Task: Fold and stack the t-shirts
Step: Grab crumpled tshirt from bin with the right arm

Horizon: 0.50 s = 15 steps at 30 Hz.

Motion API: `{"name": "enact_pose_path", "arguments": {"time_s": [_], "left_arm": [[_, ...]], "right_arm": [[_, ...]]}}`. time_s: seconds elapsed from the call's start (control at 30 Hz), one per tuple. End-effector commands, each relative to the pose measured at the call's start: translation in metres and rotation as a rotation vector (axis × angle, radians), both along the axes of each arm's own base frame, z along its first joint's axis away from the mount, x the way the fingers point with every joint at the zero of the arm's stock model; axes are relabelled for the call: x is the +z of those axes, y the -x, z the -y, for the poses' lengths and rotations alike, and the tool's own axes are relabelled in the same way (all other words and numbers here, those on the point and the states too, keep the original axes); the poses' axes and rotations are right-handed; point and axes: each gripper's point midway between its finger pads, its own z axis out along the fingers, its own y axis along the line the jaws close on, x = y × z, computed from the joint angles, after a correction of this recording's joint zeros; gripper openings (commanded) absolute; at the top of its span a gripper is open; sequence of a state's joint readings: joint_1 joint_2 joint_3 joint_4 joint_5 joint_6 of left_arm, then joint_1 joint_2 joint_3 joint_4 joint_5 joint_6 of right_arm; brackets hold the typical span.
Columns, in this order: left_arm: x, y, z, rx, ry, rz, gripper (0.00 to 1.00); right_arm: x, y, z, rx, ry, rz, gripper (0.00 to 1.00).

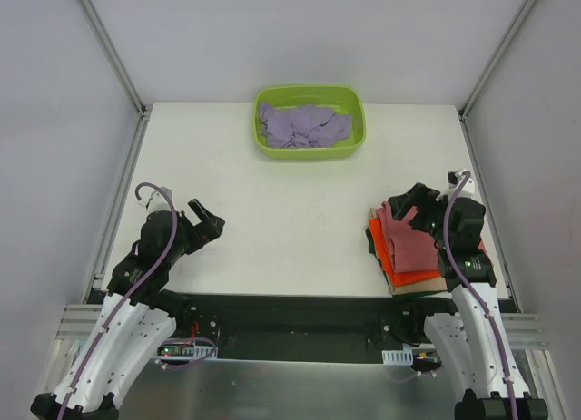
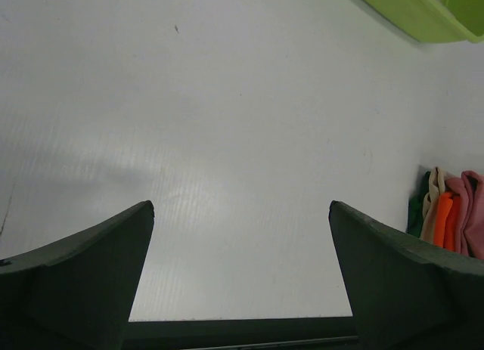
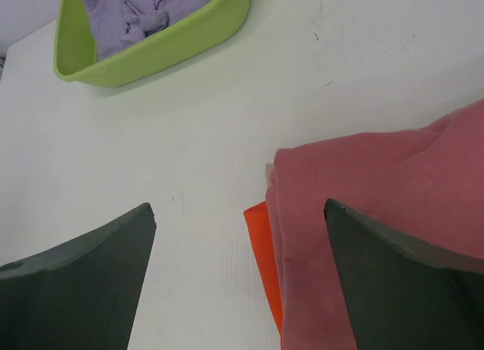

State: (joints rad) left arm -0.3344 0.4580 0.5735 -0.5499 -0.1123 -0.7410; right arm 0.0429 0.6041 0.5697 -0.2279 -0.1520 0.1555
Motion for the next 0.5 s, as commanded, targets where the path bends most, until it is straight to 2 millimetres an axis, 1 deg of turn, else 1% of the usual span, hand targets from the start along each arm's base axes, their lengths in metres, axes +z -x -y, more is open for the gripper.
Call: {"name": "enact_pose_path", "arguments": {"time_s": [0.0, 0.07, 0.2, 0.23, 0.27, 0.37, 0.4, 0.47], "left_arm": [[0.018, -0.008, 0.006, -0.018, 0.029, 0.069, 0.99], [0.018, -0.01, 0.01, -0.033, 0.033, 0.069, 0.99], [0.012, -0.016, 0.013, -0.037, 0.032, 0.055, 0.99], [0.01, -0.018, 0.014, -0.036, 0.036, 0.051, 0.99], [0.009, -0.021, 0.016, -0.033, 0.044, 0.052, 0.99], [0.006, -0.029, 0.027, -0.072, 0.075, 0.073, 0.99], [0.003, -0.03, 0.029, -0.084, 0.075, 0.071, 0.99], [0.003, -0.034, 0.031, -0.095, 0.071, 0.088, 0.99]], "right_arm": [[0.022, -0.004, -0.016, 0.09, -0.03, 0.096, 0.96], [0.02, -0.003, -0.02, 0.128, -0.013, 0.108, 0.96], [0.008, -0.007, -0.015, 0.107, 0.013, 0.091, 0.96], [0.008, -0.008, -0.015, 0.109, 0.011, 0.087, 0.96], [0.004, -0.01, -0.018, 0.122, 0.005, 0.067, 0.96], [0.004, -0.016, -0.03, 0.178, -0.037, 0.021, 0.96], [0.004, -0.02, -0.032, 0.176, -0.058, 0.0, 0.96], [0.004, -0.03, -0.038, 0.191, -0.085, -0.025, 0.96]]}}
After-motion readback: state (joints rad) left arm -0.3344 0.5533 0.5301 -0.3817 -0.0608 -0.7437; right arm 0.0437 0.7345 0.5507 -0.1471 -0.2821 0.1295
